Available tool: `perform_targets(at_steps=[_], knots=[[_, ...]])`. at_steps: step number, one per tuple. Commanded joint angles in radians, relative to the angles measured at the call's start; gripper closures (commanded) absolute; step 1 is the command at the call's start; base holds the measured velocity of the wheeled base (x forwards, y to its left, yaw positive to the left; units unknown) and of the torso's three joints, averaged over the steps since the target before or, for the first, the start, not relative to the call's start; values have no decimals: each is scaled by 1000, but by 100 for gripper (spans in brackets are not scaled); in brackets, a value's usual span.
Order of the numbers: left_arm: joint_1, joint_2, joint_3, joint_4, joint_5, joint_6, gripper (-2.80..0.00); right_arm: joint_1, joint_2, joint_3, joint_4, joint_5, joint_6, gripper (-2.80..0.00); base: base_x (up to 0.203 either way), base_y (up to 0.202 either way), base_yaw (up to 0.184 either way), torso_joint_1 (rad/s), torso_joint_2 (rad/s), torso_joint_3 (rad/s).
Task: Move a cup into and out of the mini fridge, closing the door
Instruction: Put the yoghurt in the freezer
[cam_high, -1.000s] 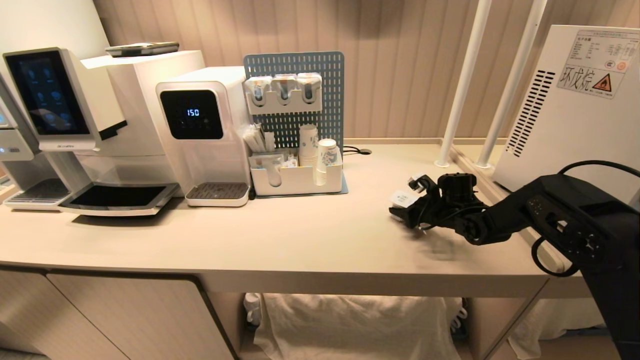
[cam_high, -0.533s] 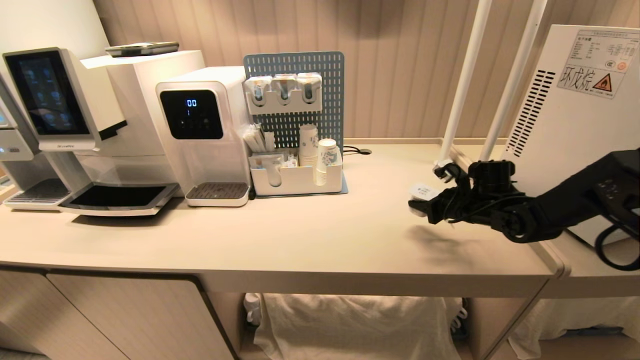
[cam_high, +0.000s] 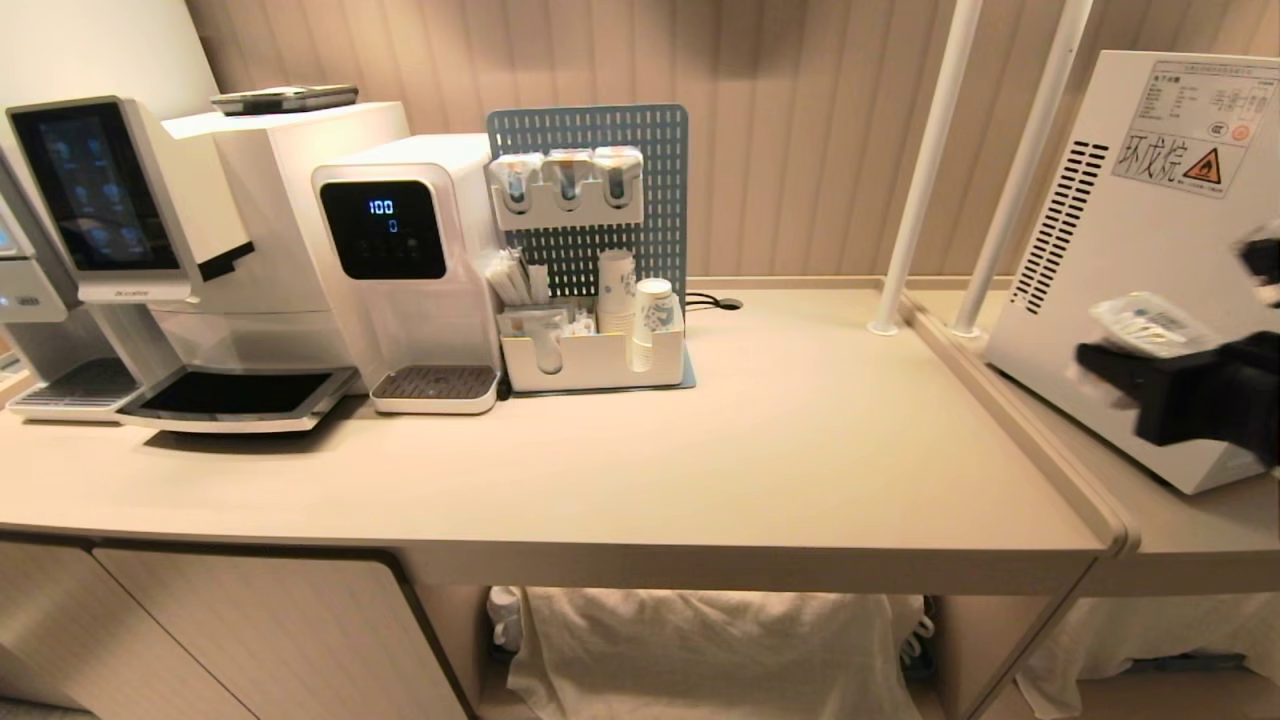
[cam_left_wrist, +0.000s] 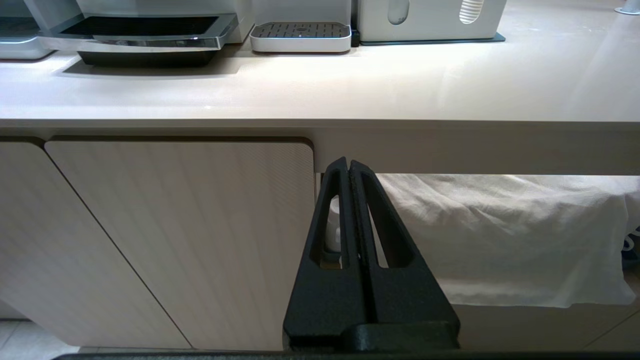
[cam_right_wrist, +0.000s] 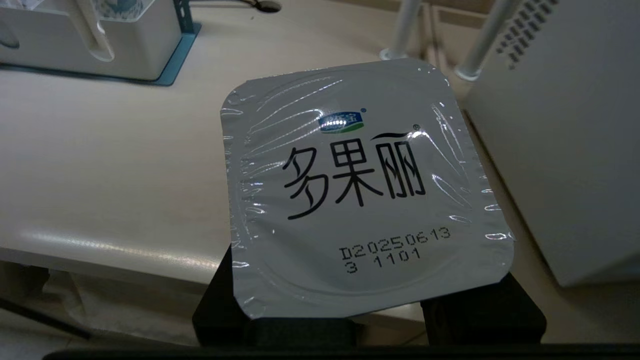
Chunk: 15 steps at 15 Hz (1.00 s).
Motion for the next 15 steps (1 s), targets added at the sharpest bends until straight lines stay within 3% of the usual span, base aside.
perform_targets(at_steps=[1, 4, 6, 7, 9, 10, 12, 15], knots=[[0, 2, -1, -1, 0, 0, 0, 23, -551, 43, 259, -36, 12, 0, 0, 0, 0, 0, 0, 0], [0, 2, -1, 0, 0, 0, 0, 53, -905, 26, 647, -96, 112, 0, 0, 0, 0, 0, 0, 0], [0, 2, 0, 0, 0, 0, 0, 57, -979, 13, 876, -155, 242, 0, 0, 0, 0, 0, 0, 0], [0, 2, -1, 0, 0, 0, 0, 30, -976, 11, 912, -163, 276, 0, 0, 0, 0, 0, 0, 0], [0, 2, 0, 0, 0, 1, 0, -40, -1009, 27, 920, -79, 286, 0, 0, 0, 0, 0, 0, 0], [0, 0, 0, -1, -1, 0, 0, -54, -1062, 52, 921, -17, 285, 0, 0, 0, 0, 0, 0, 0], [0, 2, -1, -1, 0, 0, 0, -59, -1216, 167, 862, 26, 273, 0, 0, 0, 0, 0, 0, 0], [0, 2, 0, -1, 0, 0, 0, -61, -1269, 531, 452, 31, 227, 0, 0, 0, 0, 0, 0, 0]])
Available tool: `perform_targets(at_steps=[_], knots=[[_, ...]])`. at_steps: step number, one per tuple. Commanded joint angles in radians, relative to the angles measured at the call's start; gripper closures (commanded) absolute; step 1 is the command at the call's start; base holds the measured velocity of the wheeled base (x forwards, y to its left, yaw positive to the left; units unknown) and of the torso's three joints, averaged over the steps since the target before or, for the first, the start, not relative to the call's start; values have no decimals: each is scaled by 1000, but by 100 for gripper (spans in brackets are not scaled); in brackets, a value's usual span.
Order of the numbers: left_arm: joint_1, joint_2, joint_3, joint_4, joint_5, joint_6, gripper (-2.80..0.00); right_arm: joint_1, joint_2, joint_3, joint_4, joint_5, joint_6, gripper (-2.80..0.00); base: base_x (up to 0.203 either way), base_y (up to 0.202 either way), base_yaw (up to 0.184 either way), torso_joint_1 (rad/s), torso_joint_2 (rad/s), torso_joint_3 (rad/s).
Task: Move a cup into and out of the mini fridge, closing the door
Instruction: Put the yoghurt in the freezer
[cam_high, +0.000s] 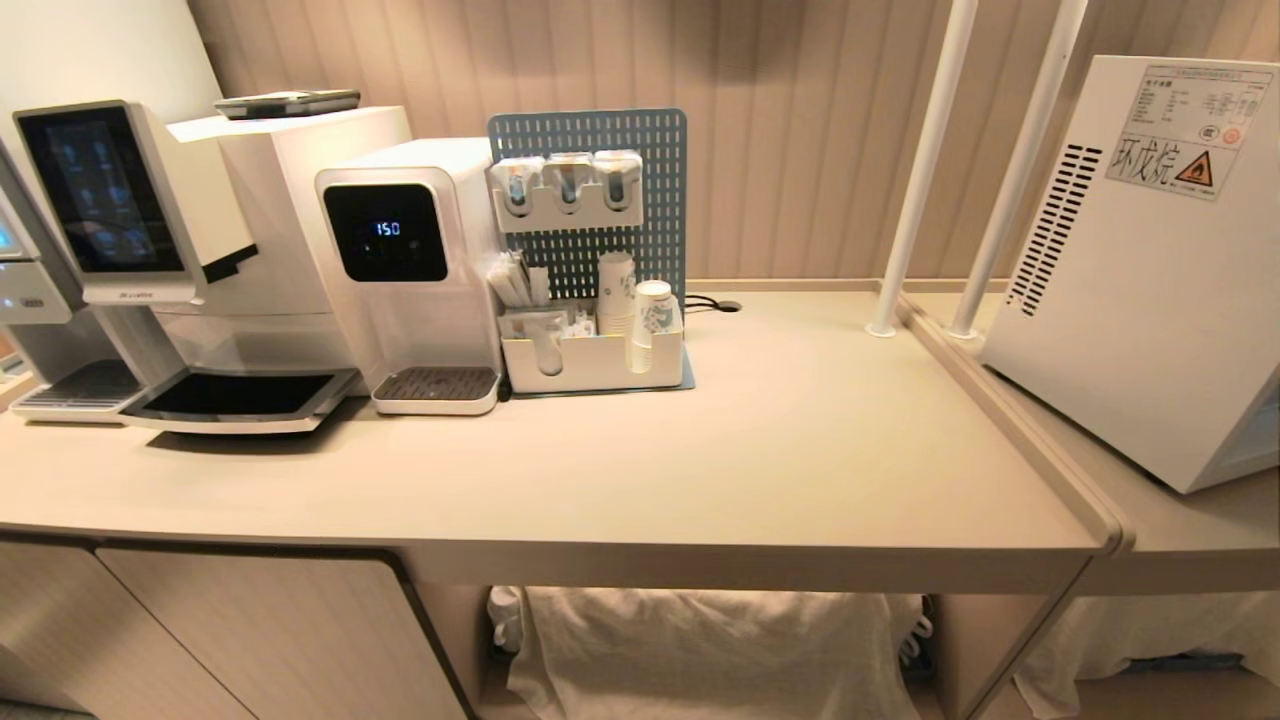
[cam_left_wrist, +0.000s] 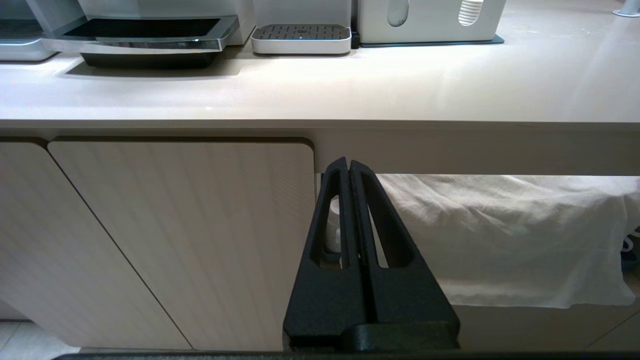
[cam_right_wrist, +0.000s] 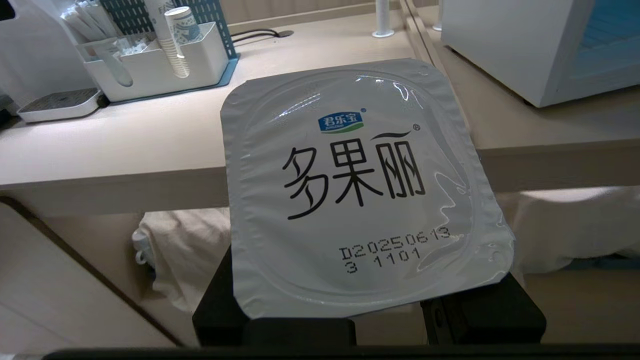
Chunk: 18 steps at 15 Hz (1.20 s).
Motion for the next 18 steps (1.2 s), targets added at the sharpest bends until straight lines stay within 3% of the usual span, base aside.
perform_targets(at_steps=[1, 4, 9, 18], knots=[[0, 2, 1, -1, 0, -1, 0, -1, -60, 249, -278, 0, -44, 0, 0, 0, 0, 0, 0, 0], [0, 2, -1, 0, 0, 1, 0, -2, -49, 265, -194, -25, -144, 0, 0, 0, 0, 0, 0, 0], [0, 2, -1, -1, -2, 8, 0, -2, -54, 259, -184, -31, -142, 0, 1, -13, 2, 0, 1, 0], [0, 2, -1, 1, -2, 13, 0, -2, -53, 258, -184, -29, -142, 0, 0, -185, -1, 4, 3, 1]])
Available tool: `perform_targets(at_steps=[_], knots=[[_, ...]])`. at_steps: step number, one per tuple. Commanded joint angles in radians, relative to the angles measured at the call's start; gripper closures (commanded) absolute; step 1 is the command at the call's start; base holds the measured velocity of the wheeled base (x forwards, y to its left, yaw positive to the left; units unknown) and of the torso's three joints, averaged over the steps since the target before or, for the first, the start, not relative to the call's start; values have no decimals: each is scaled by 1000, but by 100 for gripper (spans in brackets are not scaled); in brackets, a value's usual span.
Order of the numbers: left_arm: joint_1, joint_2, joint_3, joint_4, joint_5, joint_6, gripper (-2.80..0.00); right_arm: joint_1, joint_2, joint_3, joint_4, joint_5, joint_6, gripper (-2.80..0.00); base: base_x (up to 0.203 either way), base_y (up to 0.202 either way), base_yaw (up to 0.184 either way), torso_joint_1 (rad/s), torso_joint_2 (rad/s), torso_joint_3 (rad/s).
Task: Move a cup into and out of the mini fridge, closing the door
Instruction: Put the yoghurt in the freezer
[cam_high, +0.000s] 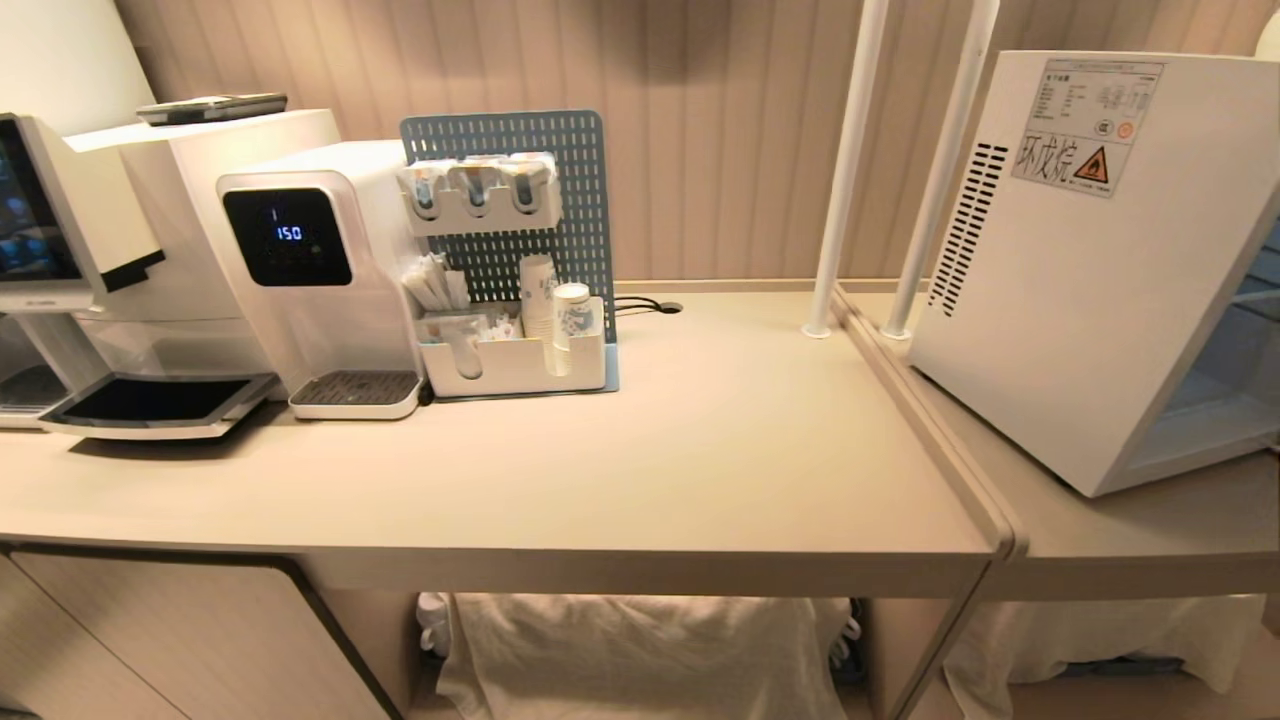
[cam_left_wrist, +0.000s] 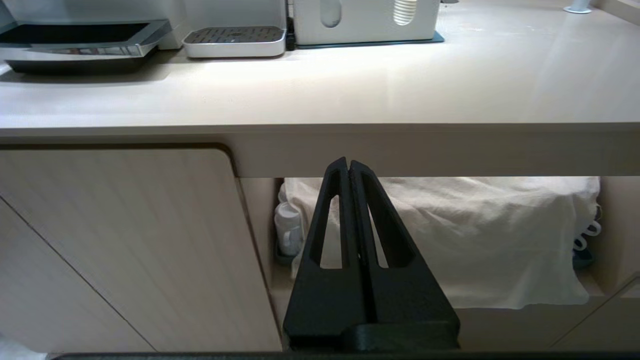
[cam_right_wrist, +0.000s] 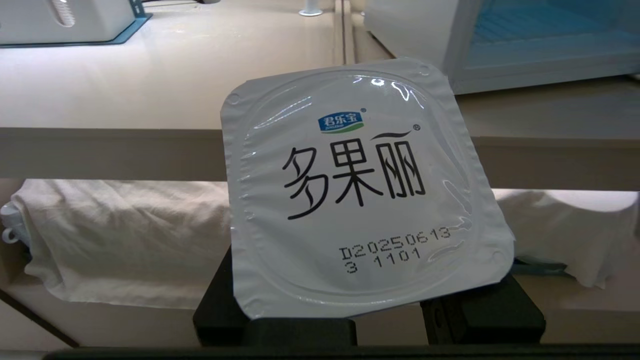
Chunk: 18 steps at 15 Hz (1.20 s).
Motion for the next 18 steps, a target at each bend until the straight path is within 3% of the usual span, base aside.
perform_targets(at_steps=[1, 18], knots=[[0, 2, 0, 0, 0, 0, 0, 0, 4, 1, 1, 0, -1, 0, 0, -196, -1, 9, -4, -1], [0, 2, 0, 0, 0, 0, 0, 0, 4, 1, 1, 2, -2, 0, 0, -196, -1, 3, 1, 2]])
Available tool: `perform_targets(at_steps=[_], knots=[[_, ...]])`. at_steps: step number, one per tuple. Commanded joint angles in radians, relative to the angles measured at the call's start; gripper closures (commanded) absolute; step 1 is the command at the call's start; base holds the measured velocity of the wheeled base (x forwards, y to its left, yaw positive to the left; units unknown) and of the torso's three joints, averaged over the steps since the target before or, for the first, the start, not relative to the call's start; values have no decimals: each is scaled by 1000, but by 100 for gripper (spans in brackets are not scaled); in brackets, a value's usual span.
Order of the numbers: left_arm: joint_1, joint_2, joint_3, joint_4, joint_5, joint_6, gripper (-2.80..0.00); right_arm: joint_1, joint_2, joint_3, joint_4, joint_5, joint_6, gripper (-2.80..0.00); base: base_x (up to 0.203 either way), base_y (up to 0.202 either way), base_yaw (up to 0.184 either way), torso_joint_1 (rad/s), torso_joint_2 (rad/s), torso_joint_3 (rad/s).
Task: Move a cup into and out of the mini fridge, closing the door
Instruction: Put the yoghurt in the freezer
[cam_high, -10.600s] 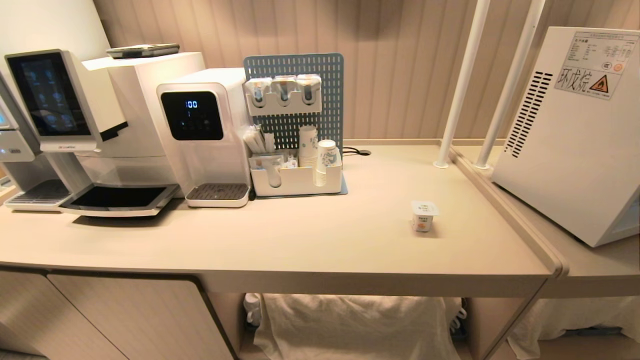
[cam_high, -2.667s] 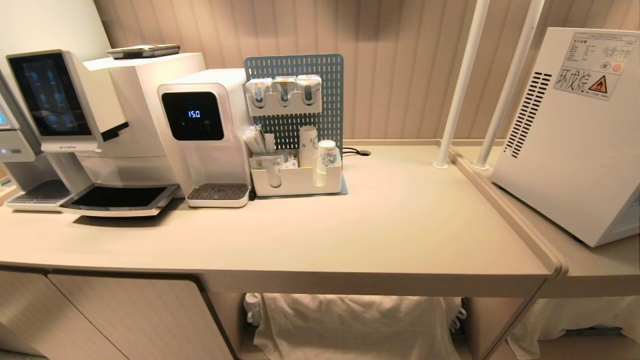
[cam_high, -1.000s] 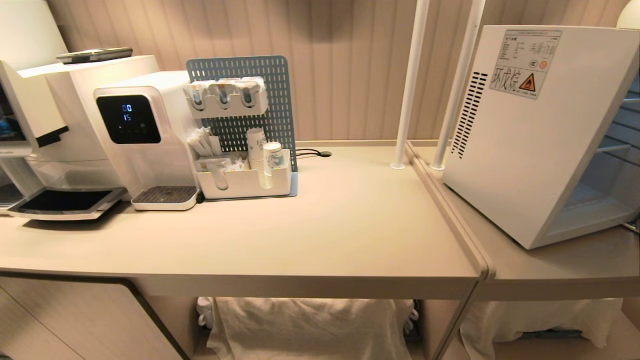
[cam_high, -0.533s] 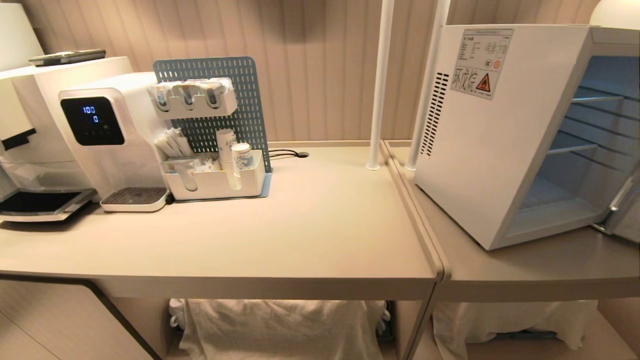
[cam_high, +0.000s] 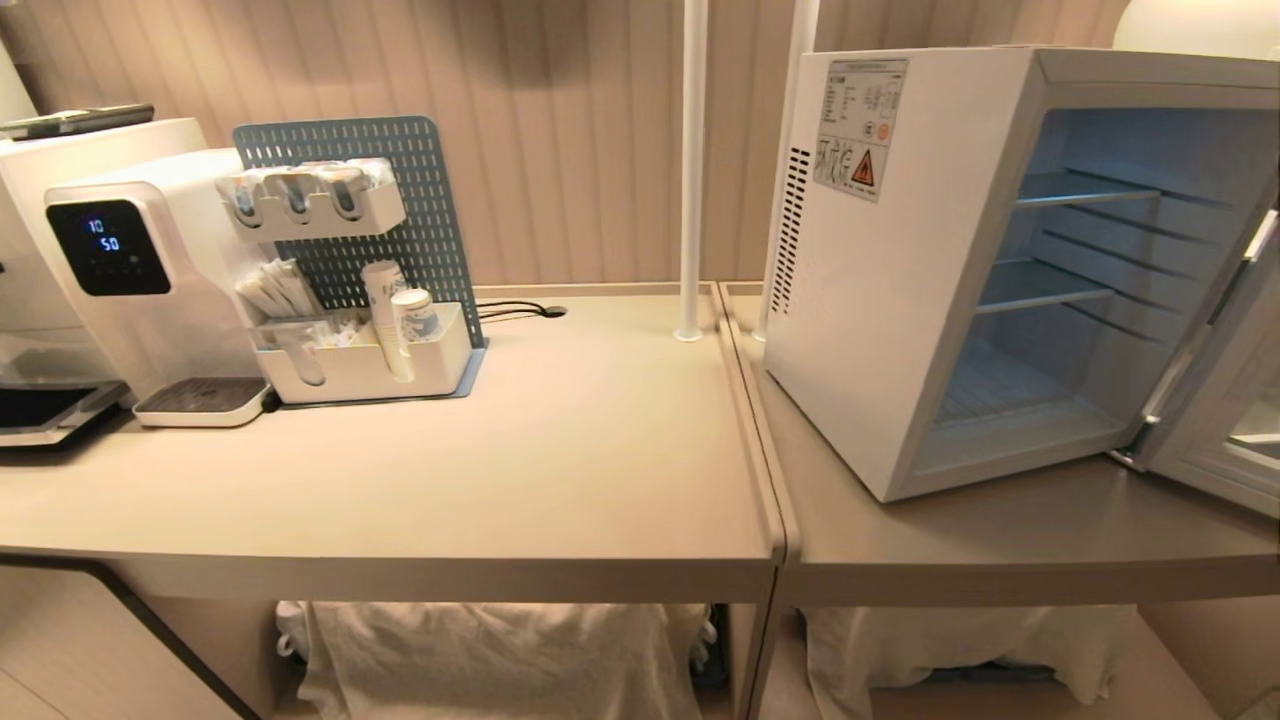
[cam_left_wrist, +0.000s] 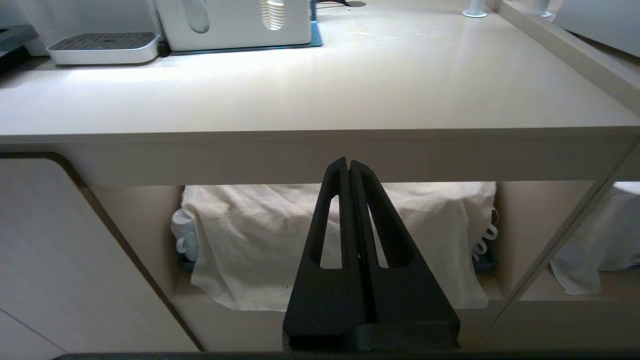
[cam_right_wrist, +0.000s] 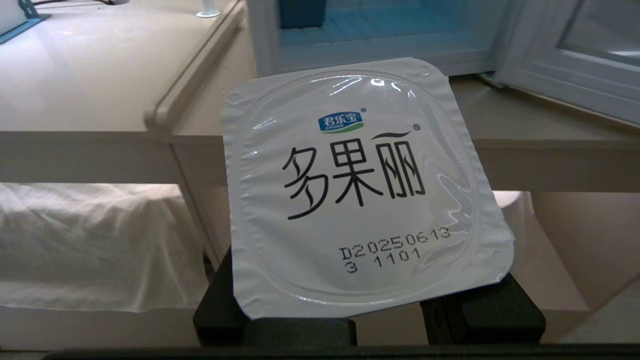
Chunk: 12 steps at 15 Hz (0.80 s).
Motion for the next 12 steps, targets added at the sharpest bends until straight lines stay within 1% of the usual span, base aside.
perform_targets(at_steps=[1, 5, 6, 8, 12], knots=[[0, 2, 0, 0, 0, 0, 0, 0, 2, 0, 2, 0, -1, 0, 0, -197, 2, 6, -1, 0], [0, 2, 0, -1, 0, -1, 0, 0, 2, 0, 2, 0, -1, 0, 0, -195, -1, 1, 3, 2], [0, 2, 0, -2, 1, -11, 0, 1, 2, 0, 2, 0, -1, 0, 0, -190, 4, 2, 2, 6], [0, 2, 0, -2, 1, -11, 0, 0, 2, 0, 2, 0, -1, 0, 0, -138, -3, 2, -1, 2], [0, 2, 0, -2, 1, -9, 0, 0, 2, 0, 3, 1, -1, 0, 0, 0, 0, 0, 0, 0]])
